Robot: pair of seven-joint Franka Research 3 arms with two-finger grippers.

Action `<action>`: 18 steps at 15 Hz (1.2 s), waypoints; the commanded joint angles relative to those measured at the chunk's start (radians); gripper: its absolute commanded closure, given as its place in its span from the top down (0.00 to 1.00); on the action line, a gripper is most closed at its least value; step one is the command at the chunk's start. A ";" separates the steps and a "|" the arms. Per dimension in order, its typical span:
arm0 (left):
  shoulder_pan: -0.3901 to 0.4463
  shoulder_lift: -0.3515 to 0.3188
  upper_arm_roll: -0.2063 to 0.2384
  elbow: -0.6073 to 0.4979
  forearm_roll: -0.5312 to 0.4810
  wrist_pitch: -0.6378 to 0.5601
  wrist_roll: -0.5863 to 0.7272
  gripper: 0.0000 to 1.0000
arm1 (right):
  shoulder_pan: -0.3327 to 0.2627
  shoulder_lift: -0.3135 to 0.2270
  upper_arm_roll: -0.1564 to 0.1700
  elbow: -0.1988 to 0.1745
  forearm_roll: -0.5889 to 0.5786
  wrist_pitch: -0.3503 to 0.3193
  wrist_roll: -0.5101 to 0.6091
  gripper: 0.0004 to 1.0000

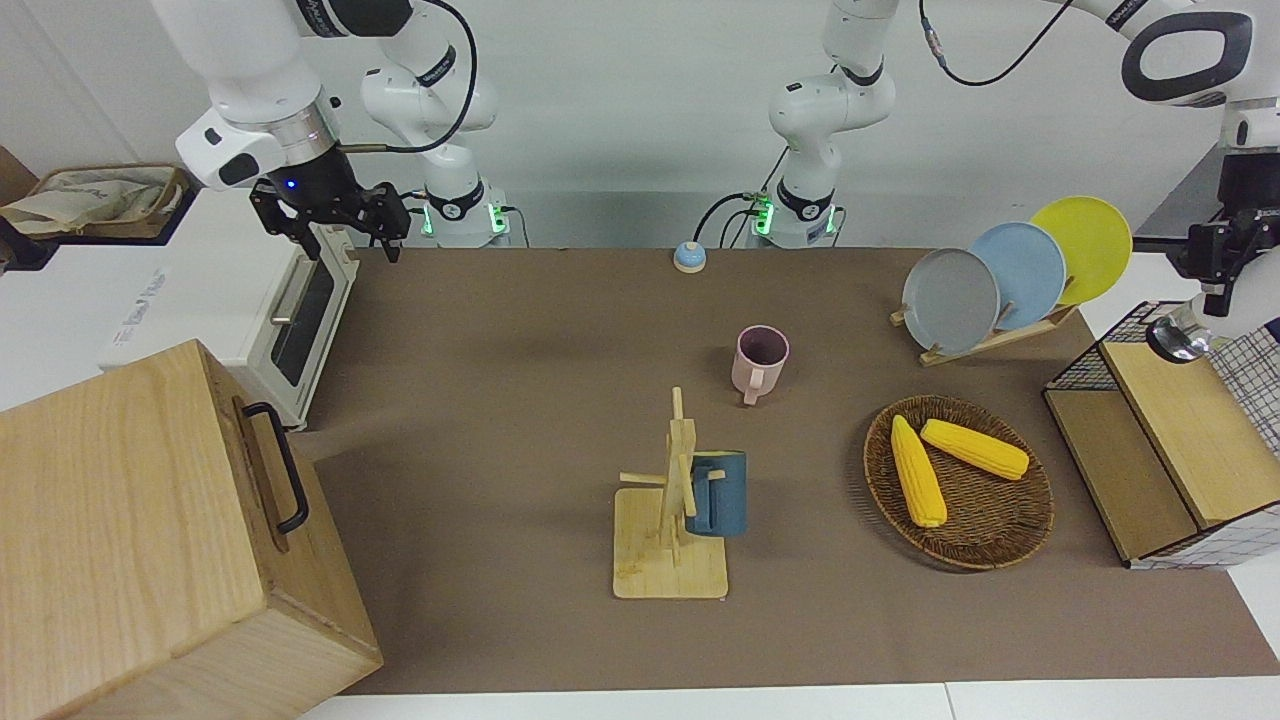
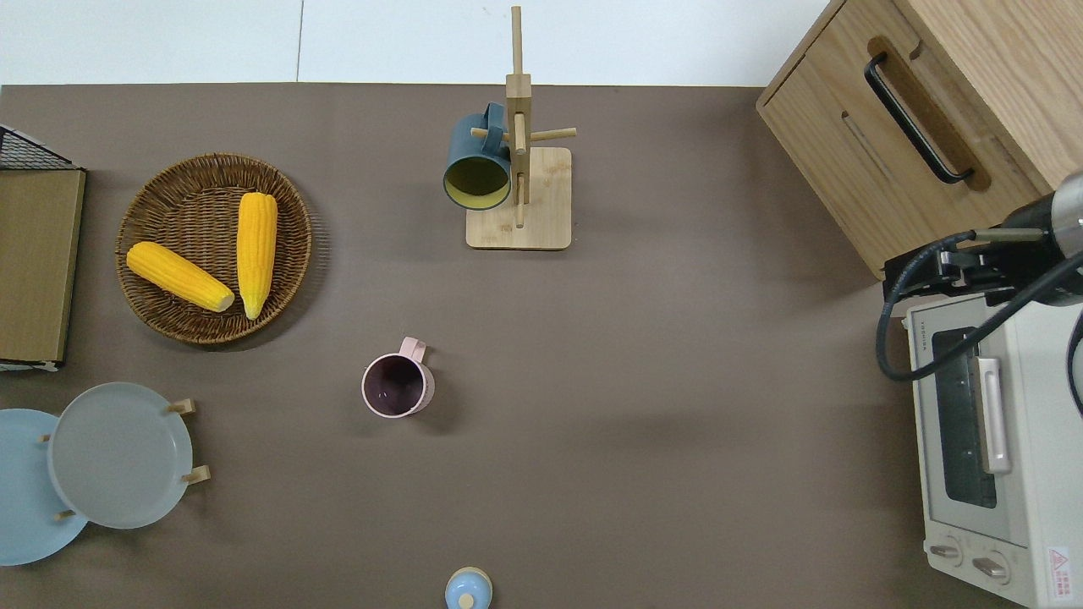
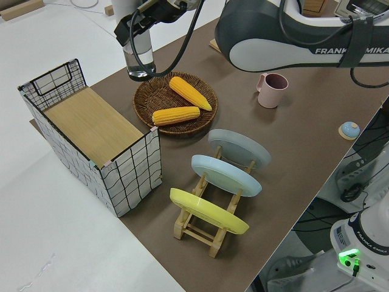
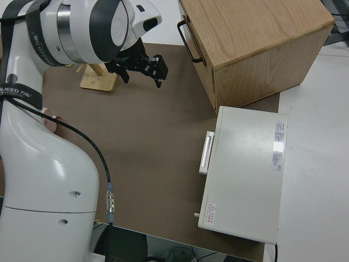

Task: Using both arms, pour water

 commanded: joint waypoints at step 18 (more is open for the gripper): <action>0.161 0.226 -0.010 0.058 -0.500 0.133 0.615 0.00 | -0.016 -0.007 0.007 -0.005 0.013 0.000 -0.020 0.99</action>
